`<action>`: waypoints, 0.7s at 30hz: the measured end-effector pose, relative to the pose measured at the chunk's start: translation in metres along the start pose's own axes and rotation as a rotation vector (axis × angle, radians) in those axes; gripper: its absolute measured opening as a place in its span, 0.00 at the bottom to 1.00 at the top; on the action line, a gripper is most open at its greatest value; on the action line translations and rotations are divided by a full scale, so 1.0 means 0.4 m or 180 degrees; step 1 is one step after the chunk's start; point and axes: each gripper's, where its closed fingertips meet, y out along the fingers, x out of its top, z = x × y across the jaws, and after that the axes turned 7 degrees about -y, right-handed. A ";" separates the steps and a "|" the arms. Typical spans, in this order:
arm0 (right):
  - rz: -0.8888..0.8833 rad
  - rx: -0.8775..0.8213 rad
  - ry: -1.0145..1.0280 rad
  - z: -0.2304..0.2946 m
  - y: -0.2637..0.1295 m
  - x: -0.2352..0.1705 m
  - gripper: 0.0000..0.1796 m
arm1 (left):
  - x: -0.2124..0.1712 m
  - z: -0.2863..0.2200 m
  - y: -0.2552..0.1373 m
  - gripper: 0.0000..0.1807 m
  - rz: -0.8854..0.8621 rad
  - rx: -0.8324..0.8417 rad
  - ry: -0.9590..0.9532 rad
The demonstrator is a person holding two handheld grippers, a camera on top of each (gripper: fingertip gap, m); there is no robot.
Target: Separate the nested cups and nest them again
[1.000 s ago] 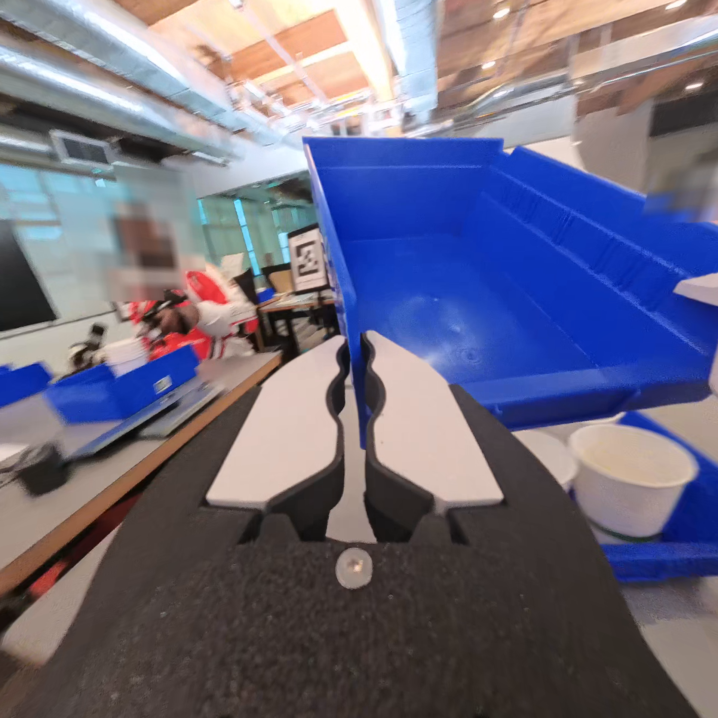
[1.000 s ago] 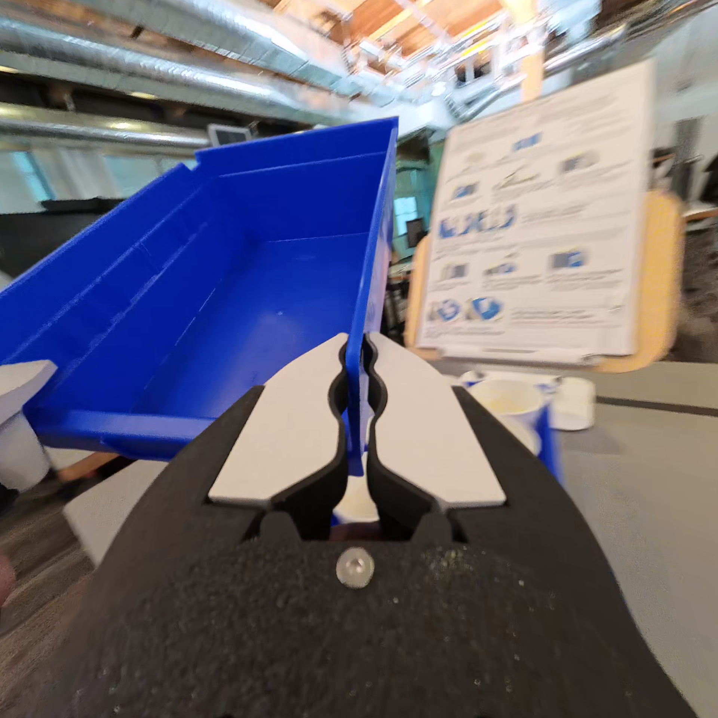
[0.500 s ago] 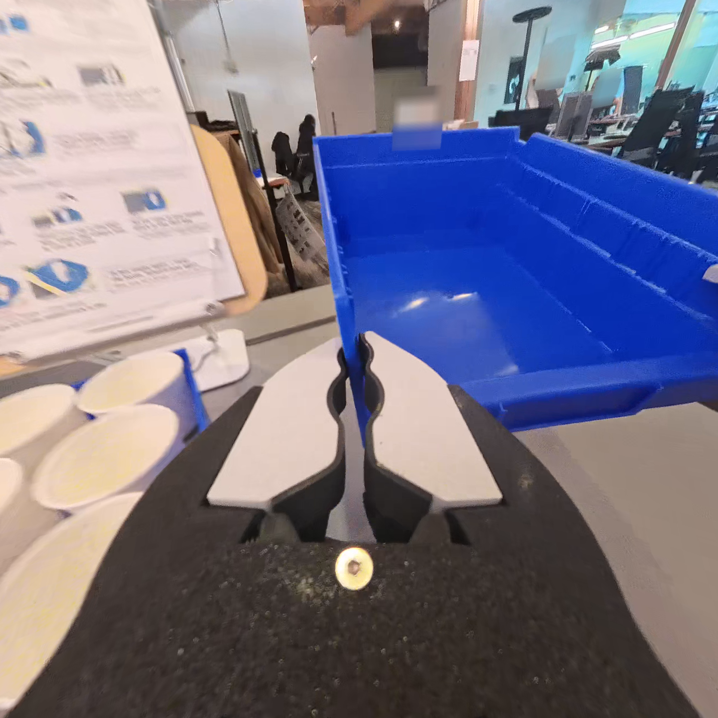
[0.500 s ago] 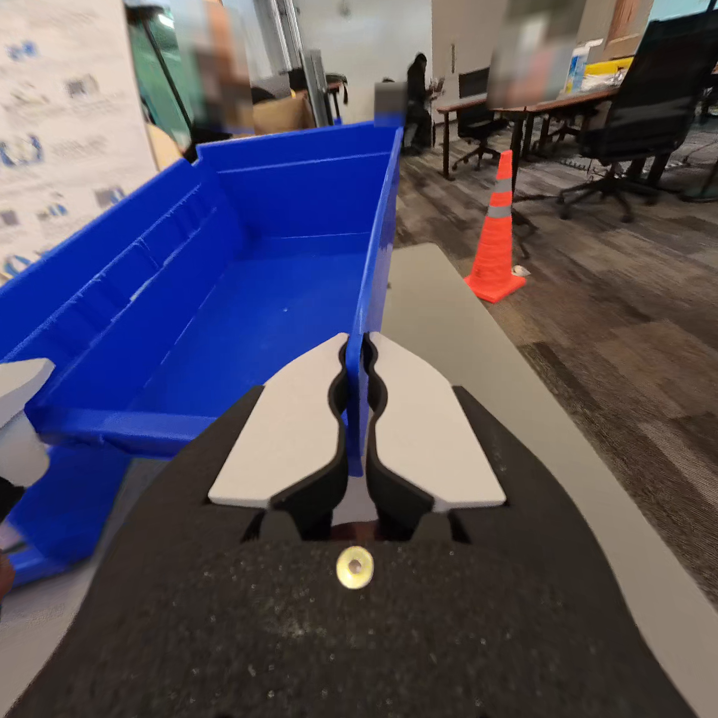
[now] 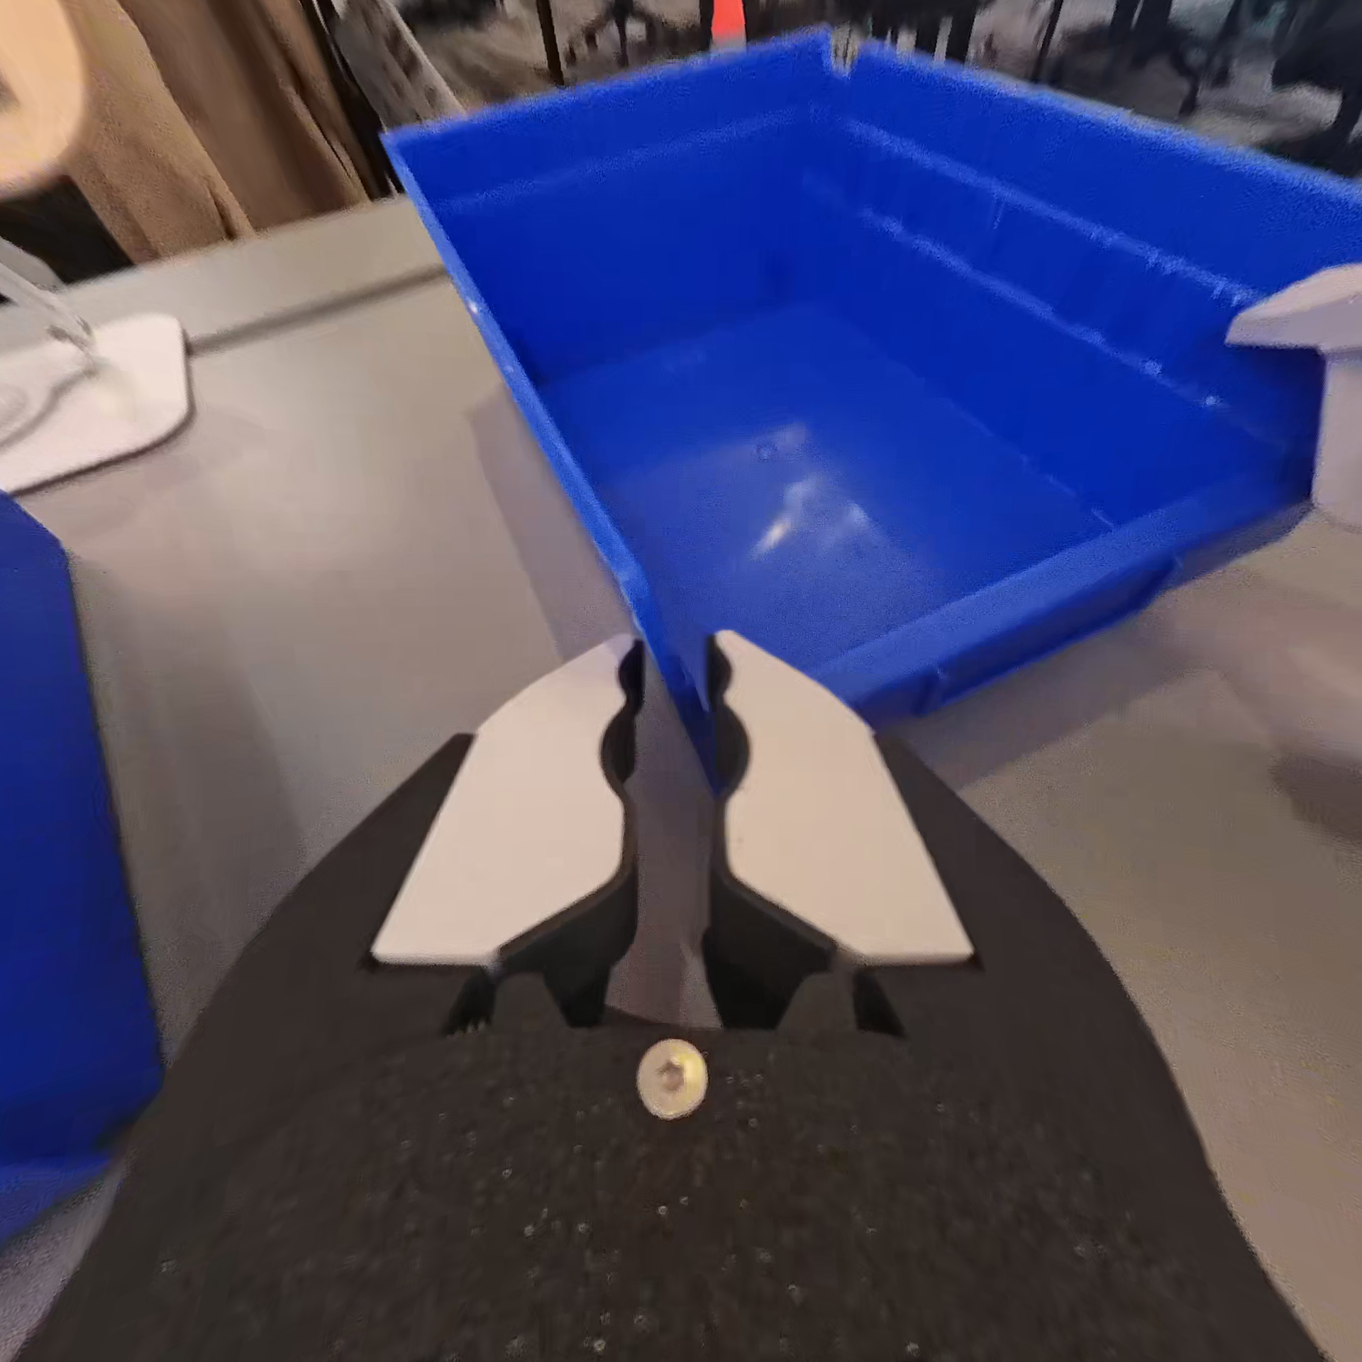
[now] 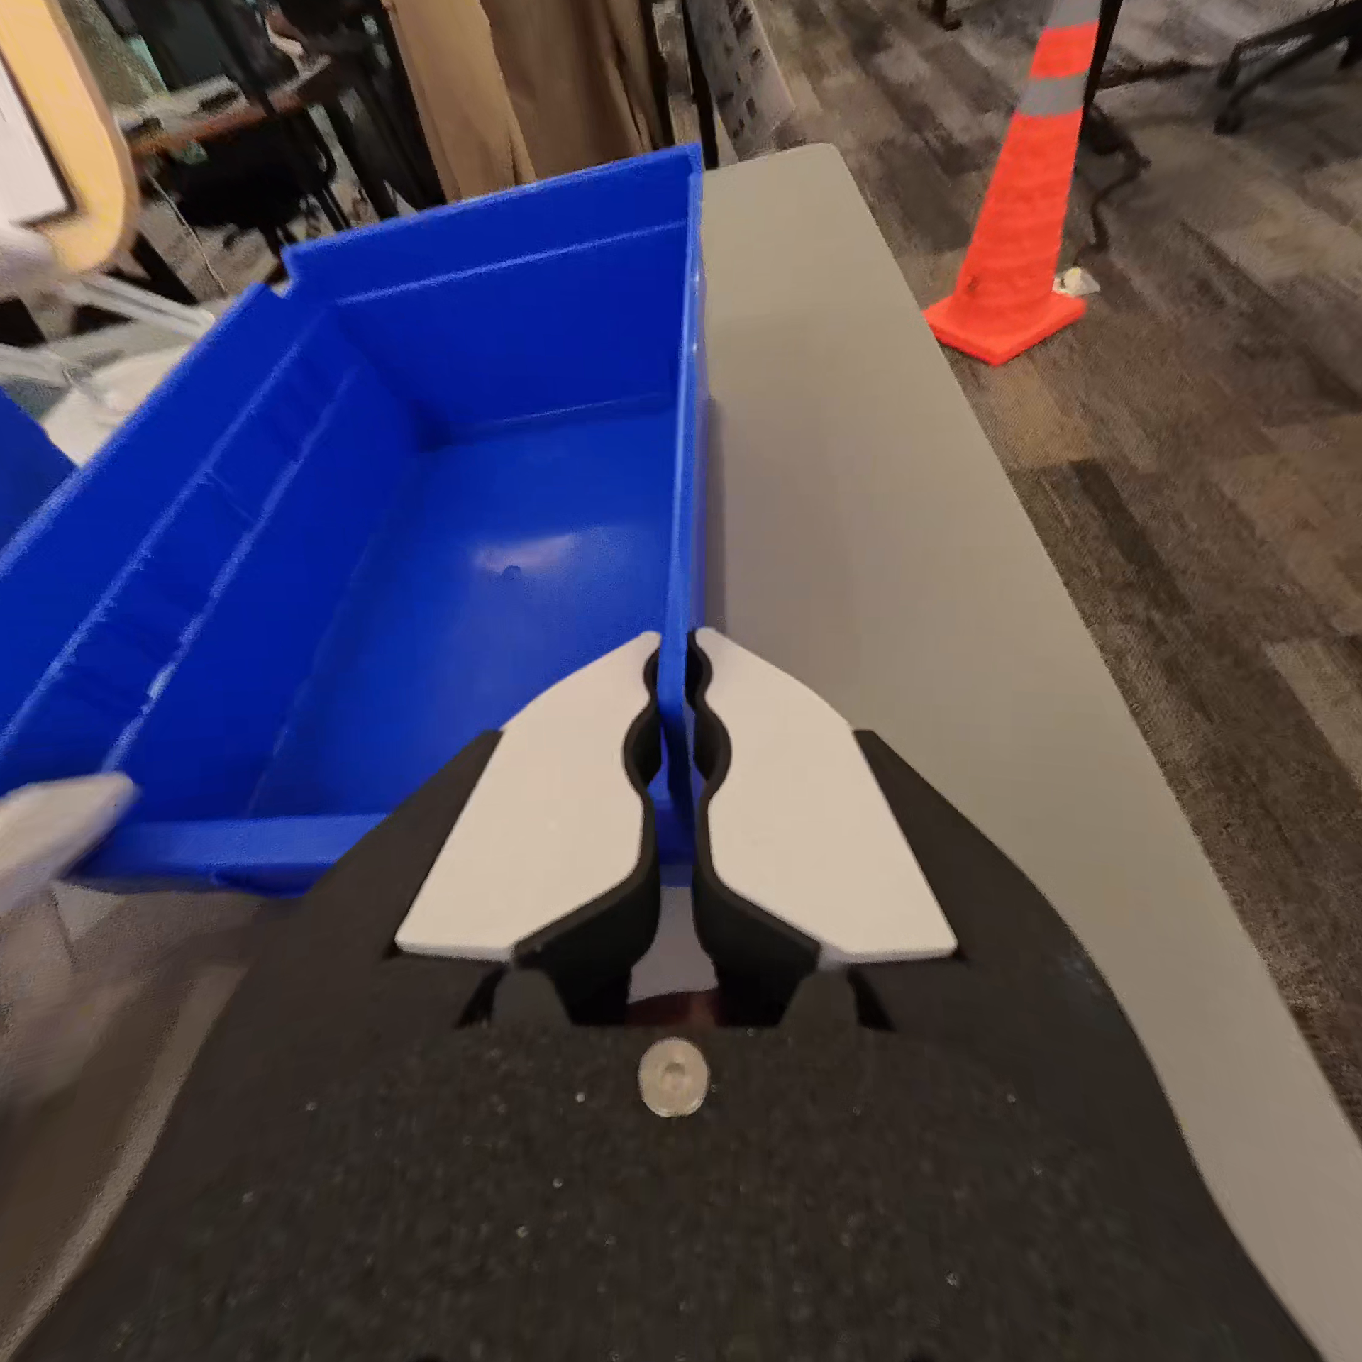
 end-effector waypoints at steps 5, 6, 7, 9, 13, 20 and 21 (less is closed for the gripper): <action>-0.0066 -0.0178 -0.0014 -0.008 -0.024 0.012 0.17 | -0.013 0.034 -0.063 0.34 0.0153 0.0047 0.0135; -0.0117 -0.0264 -0.0015 -0.016 -0.044 0.019 0.20 | -0.014 0.055 -0.095 0.35 0.0155 0.0038 0.0206; -0.0211 -0.0419 -0.0017 -0.028 -0.073 0.030 0.21 | -0.014 0.075 -0.134 0.34 0.0157 -0.0009 0.0250; -0.0573 -0.0680 -0.0067 -0.024 -0.145 0.073 0.23 | -0.009 0.124 -0.231 0.33 0.0111 -0.0084 0.0244; -0.1011 0.0039 -0.0189 0.255 -0.207 0.107 0.21 | 0.019 0.359 -0.447 0.26 -0.0338 0.0472 -0.0046; -0.0108 0.1397 -0.0549 0.846 -0.071 -0.092 0.18 | -0.096 0.756 -0.509 0.29 -0.0223 0.1418 -0.0936; -0.0119 0.1279 -0.0619 0.861 -0.047 -0.094 0.18 | -0.106 0.776 -0.493 0.28 -0.0199 0.1451 -0.0932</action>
